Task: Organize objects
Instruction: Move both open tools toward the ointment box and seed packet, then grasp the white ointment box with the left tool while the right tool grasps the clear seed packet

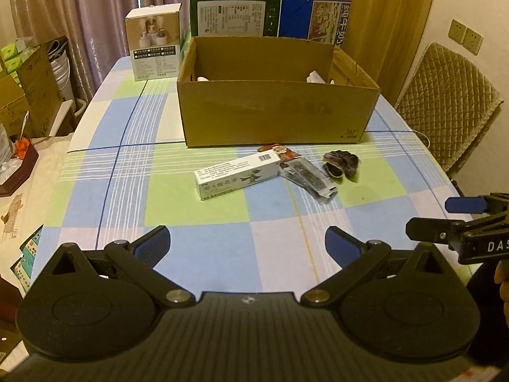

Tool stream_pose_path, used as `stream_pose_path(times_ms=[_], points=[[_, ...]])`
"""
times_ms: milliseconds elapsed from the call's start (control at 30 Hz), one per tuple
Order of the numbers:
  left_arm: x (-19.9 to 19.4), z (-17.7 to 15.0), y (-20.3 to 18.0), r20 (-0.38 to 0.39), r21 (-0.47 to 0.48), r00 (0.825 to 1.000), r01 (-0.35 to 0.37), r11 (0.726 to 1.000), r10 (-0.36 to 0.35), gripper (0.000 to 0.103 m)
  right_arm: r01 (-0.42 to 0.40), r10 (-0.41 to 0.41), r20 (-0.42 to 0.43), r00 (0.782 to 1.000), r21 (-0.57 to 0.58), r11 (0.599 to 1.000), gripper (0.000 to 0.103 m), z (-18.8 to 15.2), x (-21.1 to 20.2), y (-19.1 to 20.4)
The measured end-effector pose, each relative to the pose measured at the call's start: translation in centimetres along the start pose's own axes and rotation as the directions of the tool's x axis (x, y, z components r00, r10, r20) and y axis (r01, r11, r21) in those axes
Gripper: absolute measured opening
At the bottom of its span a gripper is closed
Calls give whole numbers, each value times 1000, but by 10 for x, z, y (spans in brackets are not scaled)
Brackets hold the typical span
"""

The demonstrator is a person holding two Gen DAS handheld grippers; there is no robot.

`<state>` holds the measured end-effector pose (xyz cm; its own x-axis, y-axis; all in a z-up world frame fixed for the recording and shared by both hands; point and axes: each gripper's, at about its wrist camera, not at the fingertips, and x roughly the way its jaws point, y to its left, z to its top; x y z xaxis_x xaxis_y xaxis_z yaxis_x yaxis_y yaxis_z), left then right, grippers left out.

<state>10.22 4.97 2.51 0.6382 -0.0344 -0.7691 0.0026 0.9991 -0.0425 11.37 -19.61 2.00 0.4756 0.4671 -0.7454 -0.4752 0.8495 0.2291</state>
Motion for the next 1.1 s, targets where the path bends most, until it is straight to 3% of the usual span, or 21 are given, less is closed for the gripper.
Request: stream_pose_path(times_ms=[267, 500, 667, 867, 1100], points=[[30, 14, 15, -8, 68, 1000, 17, 998, -17, 102, -12, 11, -9, 1000, -56, 998, 100, 8, 35, 2], [59, 27, 24, -19, 166, 998, 57, 984, -55, 101, -41, 41, 2, 999, -91, 995, 88, 22, 66, 1], [77, 37, 24, -4, 257, 998, 64, 964, -65, 101, -68, 68, -1, 998, -127, 990, 80, 32, 89, 1], [107, 49, 22, -18, 365, 997, 75, 928, -74, 93, -89, 87, -20, 996, -160, 983, 73, 41, 121, 2], [138, 57, 22, -51, 442, 994, 114, 890, -102, 90, -66, 51, -71, 996, -222, 973, 68, 47, 162, 4]])
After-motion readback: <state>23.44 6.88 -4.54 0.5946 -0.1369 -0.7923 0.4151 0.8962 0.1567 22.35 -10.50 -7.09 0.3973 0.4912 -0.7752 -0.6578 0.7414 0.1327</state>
